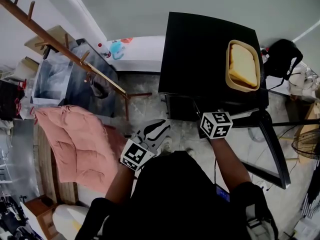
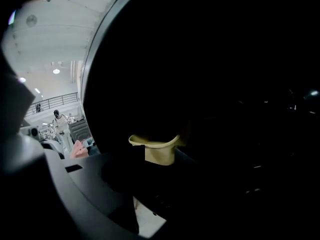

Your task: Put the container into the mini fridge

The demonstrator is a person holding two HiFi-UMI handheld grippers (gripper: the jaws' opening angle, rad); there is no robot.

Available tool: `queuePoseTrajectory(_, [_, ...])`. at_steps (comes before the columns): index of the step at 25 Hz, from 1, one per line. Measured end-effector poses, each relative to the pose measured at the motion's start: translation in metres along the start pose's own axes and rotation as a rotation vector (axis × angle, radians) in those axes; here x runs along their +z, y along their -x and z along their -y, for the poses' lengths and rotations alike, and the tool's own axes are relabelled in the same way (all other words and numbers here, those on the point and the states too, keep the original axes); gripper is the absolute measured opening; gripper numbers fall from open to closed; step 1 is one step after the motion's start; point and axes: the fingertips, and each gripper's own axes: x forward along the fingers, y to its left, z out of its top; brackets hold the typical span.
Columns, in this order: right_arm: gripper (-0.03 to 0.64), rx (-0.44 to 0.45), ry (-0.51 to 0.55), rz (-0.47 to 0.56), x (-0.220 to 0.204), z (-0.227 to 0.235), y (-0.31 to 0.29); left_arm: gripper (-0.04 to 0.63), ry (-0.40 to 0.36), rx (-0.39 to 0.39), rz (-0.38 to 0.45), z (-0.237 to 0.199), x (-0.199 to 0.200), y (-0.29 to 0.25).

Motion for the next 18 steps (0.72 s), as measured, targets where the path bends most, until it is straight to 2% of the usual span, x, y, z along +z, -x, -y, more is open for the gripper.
queuePoseTrajectory(9, [0.196, -0.038, -0.011, 0.033, 0.006, 0.005, -0.004, 0.095, -0.018, 0.007, 0.006, -0.005, 0.006, 0.006])
queuePoseTrajectory(18, [0.190, -0.005, -0.037, 0.070, 0.002, -0.007, 0.047, 0.095, -0.022, -0.007, 0.087, 0.007, 0.030, 0.002])
